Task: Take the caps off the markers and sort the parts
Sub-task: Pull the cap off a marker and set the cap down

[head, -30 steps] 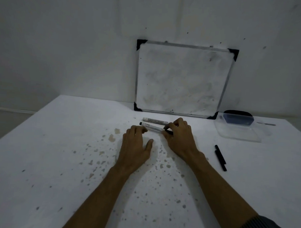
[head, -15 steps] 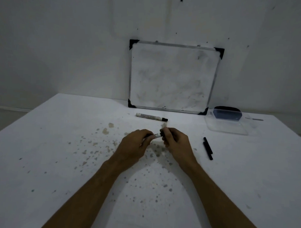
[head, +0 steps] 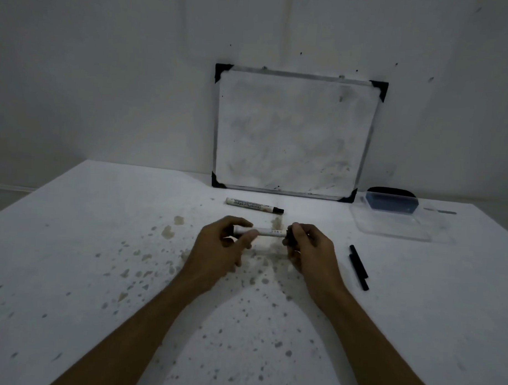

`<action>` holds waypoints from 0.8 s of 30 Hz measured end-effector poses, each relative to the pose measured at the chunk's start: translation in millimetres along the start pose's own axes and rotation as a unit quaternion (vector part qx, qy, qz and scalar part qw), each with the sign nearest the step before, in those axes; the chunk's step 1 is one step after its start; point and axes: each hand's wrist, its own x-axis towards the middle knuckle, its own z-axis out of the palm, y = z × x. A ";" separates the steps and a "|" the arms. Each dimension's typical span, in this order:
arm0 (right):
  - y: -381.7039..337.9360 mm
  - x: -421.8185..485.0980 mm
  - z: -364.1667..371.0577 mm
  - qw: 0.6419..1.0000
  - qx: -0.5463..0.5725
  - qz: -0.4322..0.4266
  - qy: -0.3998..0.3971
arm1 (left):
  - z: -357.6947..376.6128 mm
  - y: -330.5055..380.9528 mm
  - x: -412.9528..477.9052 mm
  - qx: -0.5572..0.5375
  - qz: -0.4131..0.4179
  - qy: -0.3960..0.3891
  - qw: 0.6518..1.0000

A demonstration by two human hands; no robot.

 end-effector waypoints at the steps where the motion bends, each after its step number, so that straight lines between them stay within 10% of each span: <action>1: -1.4 0.1 -1.6 1.000 0.002 0.005 -0.018 | -3.1 1.9 2.1 -0.066 -0.035 0.013 0.997; 8: -7.7 -14.4 4.0 0.974 -0.120 -0.040 -0.188 | -6.6 -0.8 10.3 -0.291 -0.136 0.022 0.947; 12: -4.4 -9.2 2.0 0.984 -0.122 -0.068 -0.114 | -2.4 4.6 7.8 -0.285 -0.133 -0.039 0.948; 19: -4.6 -8.6 -0.7 0.995 -0.029 -0.069 -0.068 | 8.1 27.4 -18.2 -0.133 -0.132 -0.231 0.955; 24: -2.6 -10.7 3.7 0.983 -0.129 -0.114 -0.067 | 4.2 21.9 -18.1 0.187 0.046 -0.196 0.961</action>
